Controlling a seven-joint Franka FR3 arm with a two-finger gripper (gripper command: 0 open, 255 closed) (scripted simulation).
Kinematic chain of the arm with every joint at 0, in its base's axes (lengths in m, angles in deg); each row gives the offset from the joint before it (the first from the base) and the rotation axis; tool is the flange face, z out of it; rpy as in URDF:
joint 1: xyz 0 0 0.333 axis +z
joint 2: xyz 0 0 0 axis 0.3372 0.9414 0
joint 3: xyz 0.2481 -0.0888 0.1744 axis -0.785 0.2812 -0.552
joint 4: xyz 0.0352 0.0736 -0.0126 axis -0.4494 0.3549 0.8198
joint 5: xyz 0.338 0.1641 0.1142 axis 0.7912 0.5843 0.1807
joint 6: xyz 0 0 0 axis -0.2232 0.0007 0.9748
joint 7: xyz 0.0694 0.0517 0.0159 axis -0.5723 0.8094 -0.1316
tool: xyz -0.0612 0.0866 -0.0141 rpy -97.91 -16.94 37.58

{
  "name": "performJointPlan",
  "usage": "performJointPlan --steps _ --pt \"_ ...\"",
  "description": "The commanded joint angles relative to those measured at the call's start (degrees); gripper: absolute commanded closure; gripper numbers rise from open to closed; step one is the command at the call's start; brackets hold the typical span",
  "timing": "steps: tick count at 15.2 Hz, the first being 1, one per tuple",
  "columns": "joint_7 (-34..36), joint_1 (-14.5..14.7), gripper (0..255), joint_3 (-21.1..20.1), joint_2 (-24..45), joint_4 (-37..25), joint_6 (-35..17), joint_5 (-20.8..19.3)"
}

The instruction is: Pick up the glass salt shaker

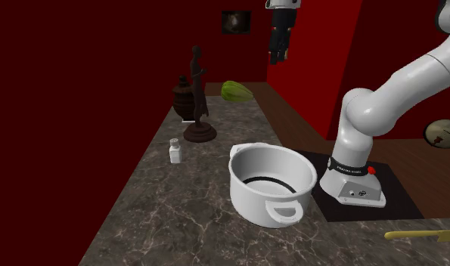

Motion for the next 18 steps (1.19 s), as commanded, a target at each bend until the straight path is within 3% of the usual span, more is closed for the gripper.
performJointPlan --steps 1,9,18 --pt "0.0 0.0 0 0.0 0.0 0.0 0.0 0.0" --pt "3.26 2.05 0 -3.4 16.58 -4.62 -7.91 1.89" --pt "6.62 3.91 0 -6.61 36.72 -15.07 -13.05 2.44"
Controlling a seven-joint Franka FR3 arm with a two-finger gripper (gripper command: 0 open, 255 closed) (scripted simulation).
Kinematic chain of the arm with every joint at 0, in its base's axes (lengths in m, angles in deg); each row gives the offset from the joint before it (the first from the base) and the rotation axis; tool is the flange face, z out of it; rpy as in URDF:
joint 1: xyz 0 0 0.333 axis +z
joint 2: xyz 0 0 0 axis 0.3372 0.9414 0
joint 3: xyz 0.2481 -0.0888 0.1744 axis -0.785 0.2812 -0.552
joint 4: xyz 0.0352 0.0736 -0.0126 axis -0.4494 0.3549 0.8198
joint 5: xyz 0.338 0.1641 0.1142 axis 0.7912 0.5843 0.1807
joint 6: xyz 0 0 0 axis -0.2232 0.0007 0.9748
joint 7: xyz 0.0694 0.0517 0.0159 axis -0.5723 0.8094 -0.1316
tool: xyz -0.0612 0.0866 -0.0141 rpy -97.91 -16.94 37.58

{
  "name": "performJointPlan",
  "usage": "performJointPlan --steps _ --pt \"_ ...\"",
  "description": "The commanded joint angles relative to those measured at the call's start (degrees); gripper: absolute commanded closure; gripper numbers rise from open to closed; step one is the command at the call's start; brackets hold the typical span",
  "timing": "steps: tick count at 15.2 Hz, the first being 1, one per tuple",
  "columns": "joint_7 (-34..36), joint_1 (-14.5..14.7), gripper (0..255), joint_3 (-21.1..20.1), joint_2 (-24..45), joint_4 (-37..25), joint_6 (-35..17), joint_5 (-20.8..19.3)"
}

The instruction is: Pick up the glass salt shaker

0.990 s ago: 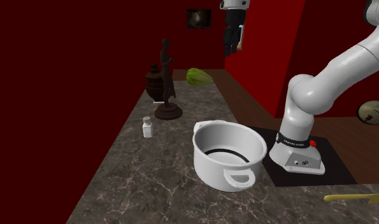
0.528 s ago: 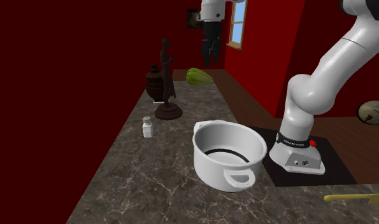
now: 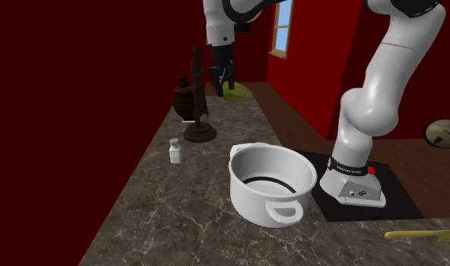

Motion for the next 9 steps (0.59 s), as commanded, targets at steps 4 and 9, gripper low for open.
performJointPlan --steps 4,9 --pt "1.89 1.08 0 -1.49 11.79 -8.03 -1.19 -0.3" --pt "3.58 2.37 0 -2.56 23.72 -17.84 -0.73 -1.05"
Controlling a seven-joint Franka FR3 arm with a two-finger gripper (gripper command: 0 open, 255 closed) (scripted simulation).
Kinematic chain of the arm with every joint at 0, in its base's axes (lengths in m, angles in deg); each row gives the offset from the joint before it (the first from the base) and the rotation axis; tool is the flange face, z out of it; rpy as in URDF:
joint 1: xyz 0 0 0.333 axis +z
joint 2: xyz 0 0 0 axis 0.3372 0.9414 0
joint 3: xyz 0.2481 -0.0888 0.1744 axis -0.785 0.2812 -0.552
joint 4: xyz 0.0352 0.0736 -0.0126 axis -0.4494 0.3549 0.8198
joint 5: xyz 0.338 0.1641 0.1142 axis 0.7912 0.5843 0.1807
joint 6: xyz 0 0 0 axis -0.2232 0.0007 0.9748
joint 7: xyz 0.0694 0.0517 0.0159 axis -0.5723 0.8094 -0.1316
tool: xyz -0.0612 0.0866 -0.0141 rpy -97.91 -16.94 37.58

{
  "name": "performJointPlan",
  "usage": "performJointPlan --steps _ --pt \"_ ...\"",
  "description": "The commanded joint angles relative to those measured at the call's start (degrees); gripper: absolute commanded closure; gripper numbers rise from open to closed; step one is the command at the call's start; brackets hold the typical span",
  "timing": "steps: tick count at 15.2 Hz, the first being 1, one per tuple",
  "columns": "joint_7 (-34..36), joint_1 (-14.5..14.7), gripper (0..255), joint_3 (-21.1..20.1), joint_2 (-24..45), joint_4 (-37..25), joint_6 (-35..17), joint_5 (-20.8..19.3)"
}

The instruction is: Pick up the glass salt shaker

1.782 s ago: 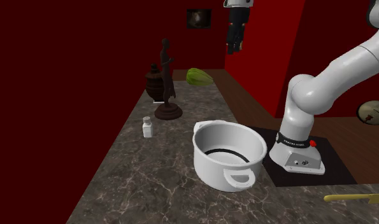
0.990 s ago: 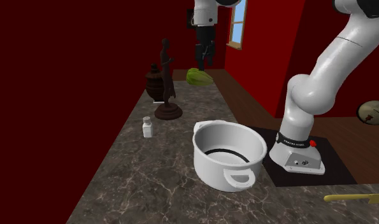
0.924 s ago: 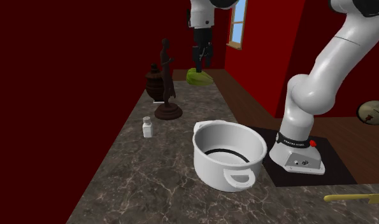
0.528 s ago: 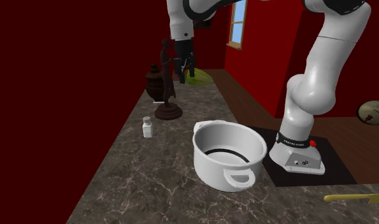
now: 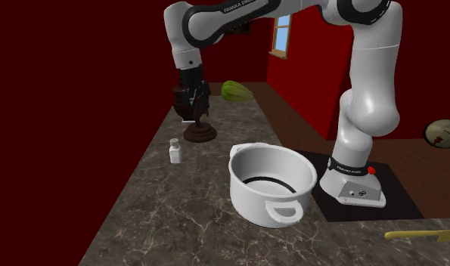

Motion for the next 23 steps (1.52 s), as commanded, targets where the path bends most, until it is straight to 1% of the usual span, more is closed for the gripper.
performJointPlan --steps 1,7,11,12,19,21,22,23 --pt "0.4 0.44 0 -0.24 5.39 -4.72 0.39 -0.44" --pt "1.92 2.57 0 -0.84 20.93 -20.67 3.9 -1.54" --pt "2.51 4.36 0 -0.94 32.95 -35.28 8.52 -2.21" --pt "2.53 4.46 0 -0.93 33.57 -36.1 8.81 -2.23" --pt "2.6 4.4 0 -0.82 35.17 -32.92 4.04 -2.37" --pt "2.6 4.4 0 -0.82 35.17 -32.91 4.03 -2.37" --pt "2.58 4.39 255 -0.82 35.12 -32.88 4.05 -2.37" --pt "2.58 4.39 255 -0.82 35.12 -32.91 4.08 -2.37"
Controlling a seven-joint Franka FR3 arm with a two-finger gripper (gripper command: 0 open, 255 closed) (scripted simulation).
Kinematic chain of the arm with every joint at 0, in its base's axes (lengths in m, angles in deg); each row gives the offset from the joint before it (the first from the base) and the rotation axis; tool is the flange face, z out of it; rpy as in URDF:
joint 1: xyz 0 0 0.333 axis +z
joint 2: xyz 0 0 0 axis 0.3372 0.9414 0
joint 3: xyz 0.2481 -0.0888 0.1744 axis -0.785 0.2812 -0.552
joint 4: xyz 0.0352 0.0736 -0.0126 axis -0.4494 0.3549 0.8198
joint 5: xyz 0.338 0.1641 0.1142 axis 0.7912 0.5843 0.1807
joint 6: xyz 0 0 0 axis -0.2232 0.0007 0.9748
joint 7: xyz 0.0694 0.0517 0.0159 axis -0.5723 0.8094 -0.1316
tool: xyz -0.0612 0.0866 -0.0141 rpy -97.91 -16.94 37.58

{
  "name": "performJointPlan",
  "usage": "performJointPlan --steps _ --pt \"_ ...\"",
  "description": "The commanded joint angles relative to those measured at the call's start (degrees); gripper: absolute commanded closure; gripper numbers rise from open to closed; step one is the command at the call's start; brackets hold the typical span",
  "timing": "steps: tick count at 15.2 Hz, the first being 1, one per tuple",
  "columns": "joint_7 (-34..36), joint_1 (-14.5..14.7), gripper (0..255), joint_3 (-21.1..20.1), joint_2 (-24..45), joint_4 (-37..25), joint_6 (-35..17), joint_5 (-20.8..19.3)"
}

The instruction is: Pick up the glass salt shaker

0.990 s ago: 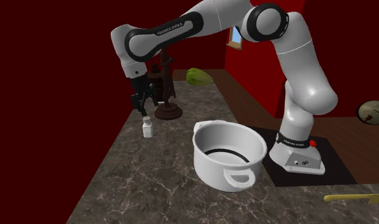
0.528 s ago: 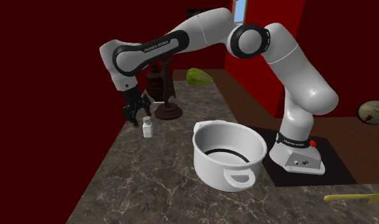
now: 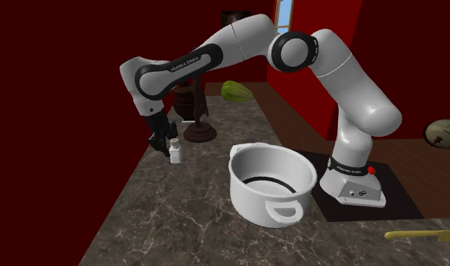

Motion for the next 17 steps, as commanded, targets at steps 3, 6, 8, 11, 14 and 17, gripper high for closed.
performJointPlan --steps 3,6,8,11,14,17 --pt "0.0 -0.02 255 0.02 0.03 0.06 -0.05 -0.01" --pt "-0.01 -0.02 255 0.02 0.05 0.03 -0.04 -0.02" --pt "0.01 0.0 255 0.02 0.06 0.07 -0.09 -0.01" --pt "-0.01 0.01 255 -0.03 -0.68 -1.0 1.72 0.05" --pt "-0.04 0.04 255 -0.06 -1.27 -2.34 3.64 0.1" --pt "-0.07 0.08 255 -0.09 -1.75 -3.85 5.63 0.15"
